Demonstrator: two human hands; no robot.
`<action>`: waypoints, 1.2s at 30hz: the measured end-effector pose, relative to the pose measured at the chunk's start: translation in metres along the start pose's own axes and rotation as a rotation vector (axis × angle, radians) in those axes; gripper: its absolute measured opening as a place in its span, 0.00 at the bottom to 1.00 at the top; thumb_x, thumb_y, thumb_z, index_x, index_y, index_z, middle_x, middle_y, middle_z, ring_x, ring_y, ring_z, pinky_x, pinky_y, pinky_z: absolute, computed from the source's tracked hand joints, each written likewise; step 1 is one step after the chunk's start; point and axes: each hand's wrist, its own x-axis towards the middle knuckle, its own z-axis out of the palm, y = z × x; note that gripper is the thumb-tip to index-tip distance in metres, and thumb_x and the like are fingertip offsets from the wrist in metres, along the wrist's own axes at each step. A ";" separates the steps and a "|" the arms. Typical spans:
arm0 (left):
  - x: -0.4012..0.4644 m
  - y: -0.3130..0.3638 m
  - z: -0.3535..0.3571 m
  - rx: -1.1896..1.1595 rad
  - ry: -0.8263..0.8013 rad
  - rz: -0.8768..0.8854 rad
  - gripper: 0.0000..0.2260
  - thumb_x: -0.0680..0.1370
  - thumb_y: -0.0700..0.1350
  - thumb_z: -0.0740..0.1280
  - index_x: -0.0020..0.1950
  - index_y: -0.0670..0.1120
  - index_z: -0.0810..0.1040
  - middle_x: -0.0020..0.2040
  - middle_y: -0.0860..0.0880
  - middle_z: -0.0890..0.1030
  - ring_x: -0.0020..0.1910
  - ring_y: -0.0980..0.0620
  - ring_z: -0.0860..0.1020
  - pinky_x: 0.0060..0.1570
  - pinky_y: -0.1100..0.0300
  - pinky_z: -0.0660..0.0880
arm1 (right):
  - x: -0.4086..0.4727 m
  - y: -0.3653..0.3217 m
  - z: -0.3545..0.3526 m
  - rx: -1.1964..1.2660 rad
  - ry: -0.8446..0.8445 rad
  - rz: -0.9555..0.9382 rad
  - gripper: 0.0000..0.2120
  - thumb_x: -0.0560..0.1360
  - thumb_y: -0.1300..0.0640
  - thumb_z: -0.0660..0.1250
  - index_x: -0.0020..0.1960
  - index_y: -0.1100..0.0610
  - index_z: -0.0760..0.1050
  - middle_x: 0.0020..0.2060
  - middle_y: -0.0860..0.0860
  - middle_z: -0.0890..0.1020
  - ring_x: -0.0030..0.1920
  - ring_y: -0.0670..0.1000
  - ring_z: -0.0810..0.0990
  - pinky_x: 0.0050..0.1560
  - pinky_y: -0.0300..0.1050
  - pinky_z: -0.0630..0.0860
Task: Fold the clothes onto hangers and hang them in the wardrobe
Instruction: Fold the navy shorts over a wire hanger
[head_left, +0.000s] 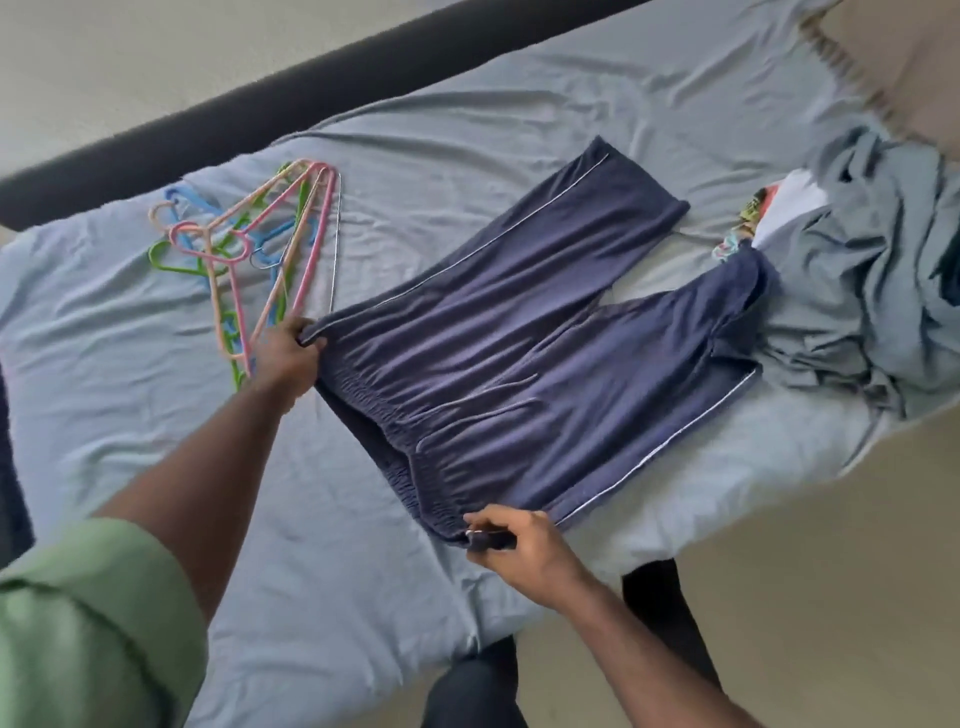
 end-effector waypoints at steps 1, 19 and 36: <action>-0.001 -0.011 -0.005 0.000 0.005 -0.004 0.09 0.81 0.40 0.66 0.60 0.48 0.78 0.50 0.42 0.78 0.44 0.46 0.74 0.44 0.50 0.74 | 0.001 0.000 0.012 -0.006 -0.017 0.002 0.15 0.73 0.52 0.77 0.58 0.47 0.83 0.46 0.41 0.87 0.50 0.37 0.84 0.58 0.42 0.81; -0.152 -0.098 0.042 0.206 -0.291 -0.062 0.12 0.73 0.48 0.77 0.41 0.44 0.77 0.40 0.45 0.81 0.43 0.42 0.78 0.42 0.52 0.74 | 0.015 0.029 -0.014 -0.330 0.157 0.089 0.19 0.74 0.65 0.69 0.62 0.52 0.80 0.55 0.49 0.85 0.56 0.52 0.82 0.61 0.46 0.76; -0.134 0.088 0.250 0.098 -0.410 0.170 0.10 0.74 0.45 0.75 0.49 0.42 0.78 0.45 0.46 0.80 0.44 0.45 0.77 0.43 0.56 0.71 | 0.082 0.095 -0.265 -0.728 0.624 0.261 0.14 0.74 0.51 0.76 0.54 0.55 0.76 0.54 0.54 0.79 0.57 0.59 0.78 0.55 0.56 0.72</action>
